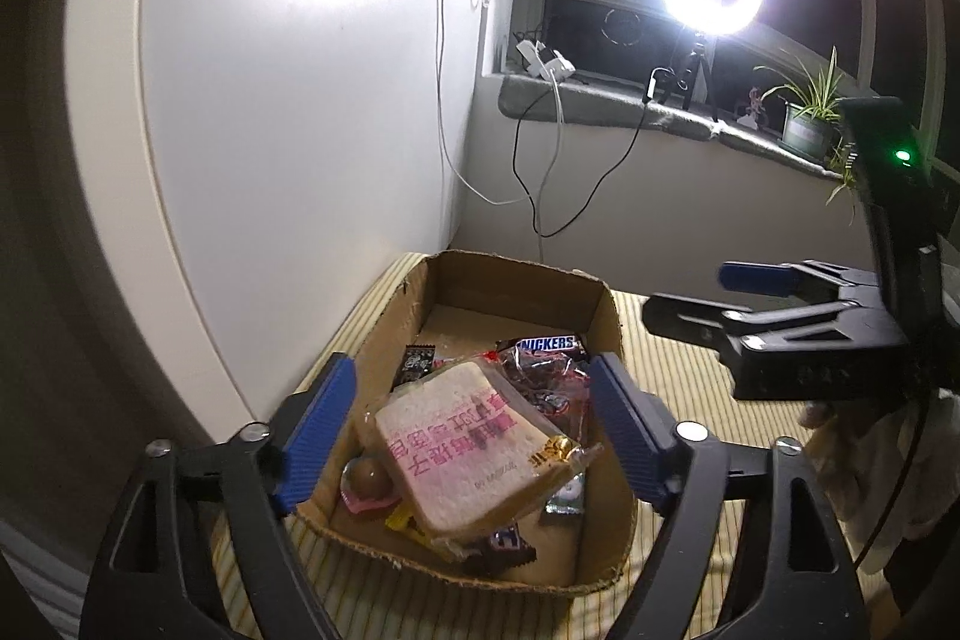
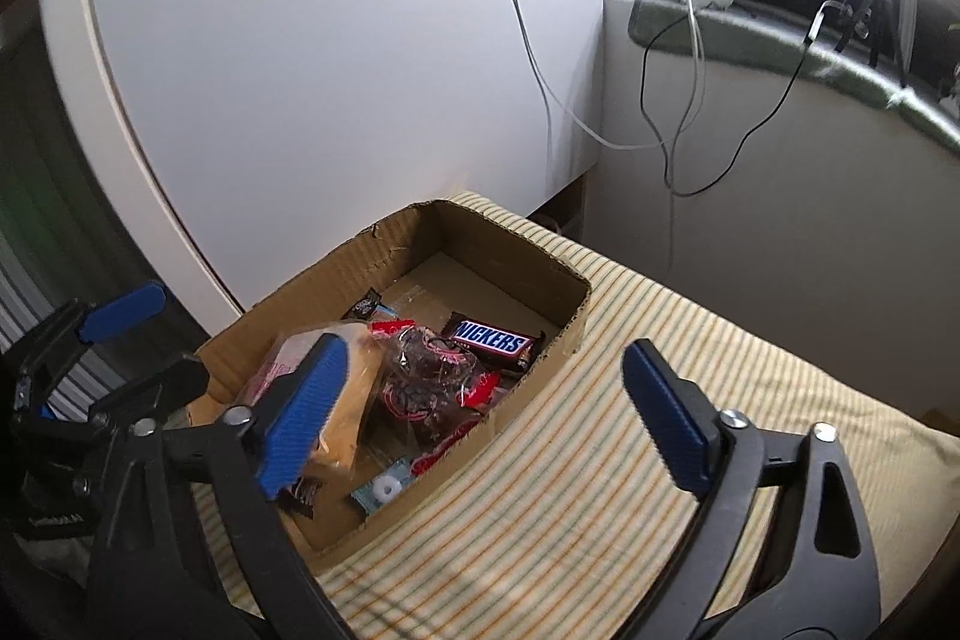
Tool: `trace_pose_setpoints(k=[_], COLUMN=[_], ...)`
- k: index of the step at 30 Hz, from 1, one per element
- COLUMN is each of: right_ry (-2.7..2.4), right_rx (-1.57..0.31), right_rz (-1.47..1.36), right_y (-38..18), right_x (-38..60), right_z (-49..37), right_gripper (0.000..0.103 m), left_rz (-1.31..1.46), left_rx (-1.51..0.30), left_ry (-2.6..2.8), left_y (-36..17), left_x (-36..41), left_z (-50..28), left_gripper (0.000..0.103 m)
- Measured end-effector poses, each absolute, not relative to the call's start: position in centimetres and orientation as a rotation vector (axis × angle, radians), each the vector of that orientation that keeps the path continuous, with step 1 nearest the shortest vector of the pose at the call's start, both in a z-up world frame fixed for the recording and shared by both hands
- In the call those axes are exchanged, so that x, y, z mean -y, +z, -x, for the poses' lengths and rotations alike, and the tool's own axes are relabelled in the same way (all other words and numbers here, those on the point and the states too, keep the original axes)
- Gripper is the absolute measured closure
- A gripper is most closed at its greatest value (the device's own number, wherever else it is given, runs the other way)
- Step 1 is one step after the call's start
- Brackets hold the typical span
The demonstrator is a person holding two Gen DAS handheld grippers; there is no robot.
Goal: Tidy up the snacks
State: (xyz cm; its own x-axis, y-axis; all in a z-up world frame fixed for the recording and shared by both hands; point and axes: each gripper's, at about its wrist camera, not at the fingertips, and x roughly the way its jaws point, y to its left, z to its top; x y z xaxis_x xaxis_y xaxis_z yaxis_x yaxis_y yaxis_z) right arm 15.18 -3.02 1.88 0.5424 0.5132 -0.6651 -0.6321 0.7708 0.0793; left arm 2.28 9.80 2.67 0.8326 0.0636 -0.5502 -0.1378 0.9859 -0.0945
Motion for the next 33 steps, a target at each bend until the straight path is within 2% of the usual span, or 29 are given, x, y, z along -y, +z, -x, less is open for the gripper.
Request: trace_pose_setpoints(k=[17, 33], right_ry=[0.572, 0.545], right_rx=[-0.593, -0.594], right_rz=[0.193, 0.204], right_y=[2.7, 2.1], right_x=[5.9, 6.7], right_z=[-8.8, -6.9], right_gripper=[0.000, 0.000], left_rz=[0.137, 0.131], left_rx=[-0.563, -0.568], left_ry=[0.181, 0.187], left_y=[2.7, 2.5], left_x=[-9.1, -8.5], left_z=[-0.2, 0.6], left_gripper=[0.020, 0.020])
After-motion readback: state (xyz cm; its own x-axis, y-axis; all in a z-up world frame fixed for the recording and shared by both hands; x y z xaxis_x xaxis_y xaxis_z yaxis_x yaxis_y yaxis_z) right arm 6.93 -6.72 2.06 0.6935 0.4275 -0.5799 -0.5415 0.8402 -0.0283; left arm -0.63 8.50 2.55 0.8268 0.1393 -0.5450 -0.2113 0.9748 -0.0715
